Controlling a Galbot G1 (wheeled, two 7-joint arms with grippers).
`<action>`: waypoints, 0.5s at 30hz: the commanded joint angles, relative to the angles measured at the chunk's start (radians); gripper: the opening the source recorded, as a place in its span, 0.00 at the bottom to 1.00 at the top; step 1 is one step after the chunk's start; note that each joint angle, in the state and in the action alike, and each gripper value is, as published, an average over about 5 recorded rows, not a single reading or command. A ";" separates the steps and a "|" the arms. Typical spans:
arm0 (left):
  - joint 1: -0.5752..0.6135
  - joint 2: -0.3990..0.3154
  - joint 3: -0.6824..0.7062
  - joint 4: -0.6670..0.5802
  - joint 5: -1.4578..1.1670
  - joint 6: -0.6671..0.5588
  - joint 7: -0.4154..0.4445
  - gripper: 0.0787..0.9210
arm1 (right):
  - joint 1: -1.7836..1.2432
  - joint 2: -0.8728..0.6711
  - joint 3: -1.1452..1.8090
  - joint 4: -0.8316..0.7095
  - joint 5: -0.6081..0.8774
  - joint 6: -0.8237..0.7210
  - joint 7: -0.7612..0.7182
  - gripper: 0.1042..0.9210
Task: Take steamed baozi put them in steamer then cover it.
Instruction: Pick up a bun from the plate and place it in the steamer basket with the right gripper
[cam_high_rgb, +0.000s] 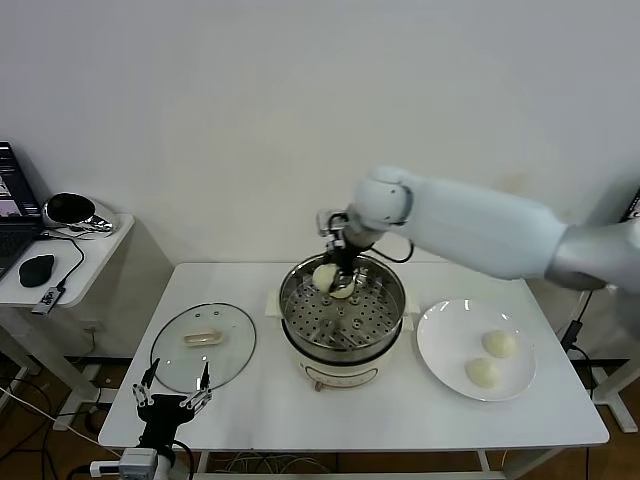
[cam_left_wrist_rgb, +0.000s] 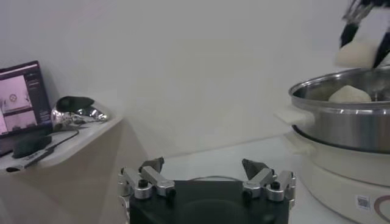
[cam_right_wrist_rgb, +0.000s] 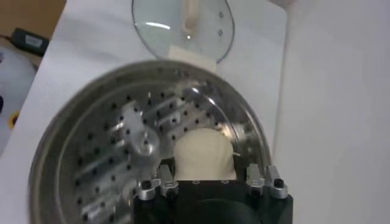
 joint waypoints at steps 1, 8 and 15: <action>0.001 -0.001 -0.001 -0.003 0.000 -0.002 0.000 0.88 | -0.077 0.118 -0.026 -0.082 0.022 -0.087 0.047 0.60; 0.002 0.003 -0.001 -0.006 0.000 -0.003 0.000 0.88 | -0.111 0.143 -0.015 -0.131 -0.001 -0.095 0.055 0.60; -0.003 0.002 0.003 -0.002 0.000 -0.002 0.000 0.88 | -0.110 0.135 -0.007 -0.124 0.017 -0.111 0.061 0.72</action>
